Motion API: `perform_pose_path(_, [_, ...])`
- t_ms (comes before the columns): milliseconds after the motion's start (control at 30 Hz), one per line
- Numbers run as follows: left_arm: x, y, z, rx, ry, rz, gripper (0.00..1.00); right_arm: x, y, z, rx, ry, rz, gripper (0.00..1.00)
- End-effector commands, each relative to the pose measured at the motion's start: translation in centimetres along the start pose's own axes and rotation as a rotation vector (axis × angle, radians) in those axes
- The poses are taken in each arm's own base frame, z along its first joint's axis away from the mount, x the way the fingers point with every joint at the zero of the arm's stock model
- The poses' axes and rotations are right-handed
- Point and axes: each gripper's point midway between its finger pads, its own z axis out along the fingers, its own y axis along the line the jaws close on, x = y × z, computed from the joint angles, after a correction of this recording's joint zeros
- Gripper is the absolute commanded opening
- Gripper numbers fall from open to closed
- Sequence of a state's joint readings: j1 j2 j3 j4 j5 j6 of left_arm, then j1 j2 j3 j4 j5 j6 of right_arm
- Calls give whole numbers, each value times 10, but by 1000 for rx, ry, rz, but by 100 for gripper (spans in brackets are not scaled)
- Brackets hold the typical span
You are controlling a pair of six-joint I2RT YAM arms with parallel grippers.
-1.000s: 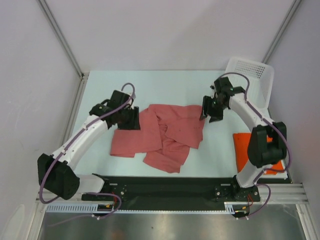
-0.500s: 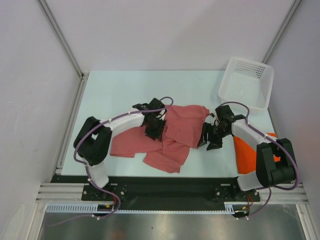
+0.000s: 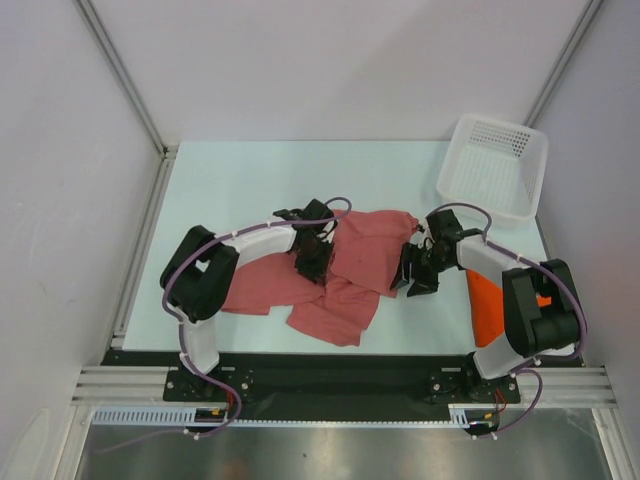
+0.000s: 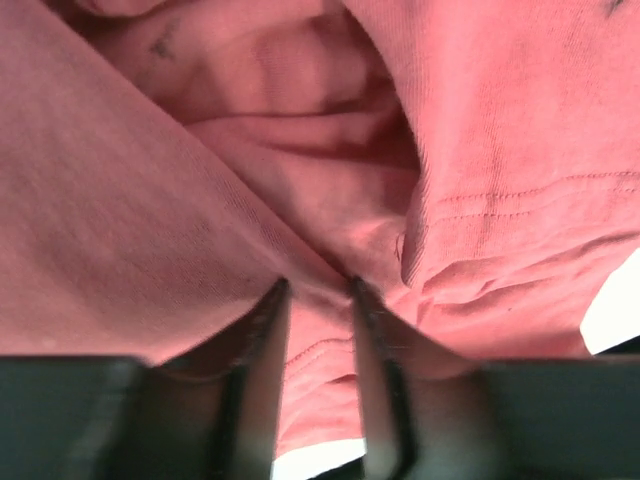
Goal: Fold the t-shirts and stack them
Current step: Flatten the tshirt out
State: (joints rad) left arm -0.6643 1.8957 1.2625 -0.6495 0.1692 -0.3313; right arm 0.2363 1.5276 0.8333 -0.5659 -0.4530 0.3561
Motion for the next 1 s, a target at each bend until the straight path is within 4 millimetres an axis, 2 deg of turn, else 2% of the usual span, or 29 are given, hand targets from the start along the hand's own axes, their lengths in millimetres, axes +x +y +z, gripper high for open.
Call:
perform_pose_path(0, [-11,-8,-1,43,-35,38,25,-9,1,10,-10,-10,13,59])
perform_pose_path(67, [-12,-7,-5,36,-41,40,14,-11,0,13,-7,-15,19,56])
perform_pose_path(100, [-13,-7,-7,30,-48,42,0,-14,0,14,-11,-24,18,55])
perform_pose_path(233, [-13,3,-32,-28,-92,40,0,-17,2,21,-29,-22,25,51])
perform_pose_path(400, [-14,19,-86,-84,-204,21,0,-18,5,32,-63,-6,30,41])
perform_pose_path(433, [-10,29,-92,-102,-204,-2,0,-17,6,34,-71,-3,28,38])
perform_pose_path(467, [-10,35,-101,-112,-223,-15,0,-17,7,34,-79,-5,24,32])
perform_pose_path(500, [-12,48,-117,-135,-265,-45,0,-19,11,34,-91,-15,19,29])
perform_pose_path(533, [-7,55,-124,-144,-263,-63,0,-19,12,33,-94,-18,20,24])
perform_pose_path(567, [-5,68,-131,-180,-276,-87,0,-19,14,32,-95,-23,15,13])
perform_pose_path(600, [-5,88,-147,-220,-319,-137,0,-19,14,28,-87,-27,17,10])
perform_pose_path(667, [7,112,-156,-279,-312,-185,1,-19,12,22,-58,-32,19,1])
perform_pose_path(700, [12,142,-166,-358,-323,-247,0,-17,9,15,-30,-35,22,0])
perform_pose_path(767, [30,171,-174,-437,-310,-321,1,-14,7,6,1,-37,5,0])
perform_pose_path(800, [38,193,-180,-476,-308,-392,21,-11,5,-3,24,-45,2,0])
perform_pose_path(867, [50,210,-182,-506,-290,-453,38,-7,5,-12,33,-54,-14,0])
perform_pose_path(900, [53,219,-186,-522,-292,-492,57,-4,2,-15,48,-52,-12,0])
perform_pose_path(967, [48,218,-196,-518,-334,-507,63,-5,5,-21,38,-71,-20,0])
